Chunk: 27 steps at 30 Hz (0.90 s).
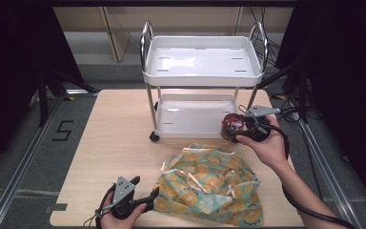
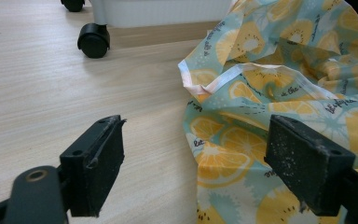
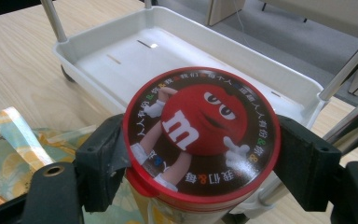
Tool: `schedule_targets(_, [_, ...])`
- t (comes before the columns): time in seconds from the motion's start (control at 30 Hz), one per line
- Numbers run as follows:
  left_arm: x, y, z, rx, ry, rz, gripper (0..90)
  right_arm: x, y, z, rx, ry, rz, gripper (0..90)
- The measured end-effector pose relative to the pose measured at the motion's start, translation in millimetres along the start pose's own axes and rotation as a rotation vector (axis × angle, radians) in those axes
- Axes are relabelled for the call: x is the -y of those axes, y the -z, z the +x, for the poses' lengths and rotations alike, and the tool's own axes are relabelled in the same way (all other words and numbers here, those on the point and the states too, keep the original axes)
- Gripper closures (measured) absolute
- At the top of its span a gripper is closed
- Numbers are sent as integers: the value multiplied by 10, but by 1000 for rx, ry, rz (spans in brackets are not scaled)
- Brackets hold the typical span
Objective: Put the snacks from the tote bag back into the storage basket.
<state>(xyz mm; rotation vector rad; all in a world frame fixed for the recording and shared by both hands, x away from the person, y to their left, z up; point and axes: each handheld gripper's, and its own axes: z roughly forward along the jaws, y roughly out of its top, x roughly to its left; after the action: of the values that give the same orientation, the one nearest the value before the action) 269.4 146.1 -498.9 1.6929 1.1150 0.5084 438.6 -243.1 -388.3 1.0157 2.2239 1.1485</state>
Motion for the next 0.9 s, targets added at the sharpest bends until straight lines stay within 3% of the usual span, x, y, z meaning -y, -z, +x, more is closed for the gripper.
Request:
schedule_targets(0.13, [-2, 8, 10, -4, -10, 8, 191, -10, 0, -13, 0, 16, 2, 262])
schedule_targets(0.3, [-4, 13, 8, -9, -11, 14, 192, -13, -9, -1, 0, -7, 11, 262])
schedule_targets(0.5, [0, -1, 1, 0, -1, 1, 192, -27, -22, -10, -1, 13, 10, 262])
schedule_targets(0.67, [1, 1, 9, 2, -7, 11, 192, -34, -26, -8, 6, 0, 4, 262])
schedule_targets(0.83, [-1, -1, 4, 0, -7, 8, 191, -52, -26, -36, 6, 22, 7, 262])
schedule_targets(0.9, [0, -1, 4, 0, -7, 8, 192, -47, -35, -16, 12, 5, -2, 262])
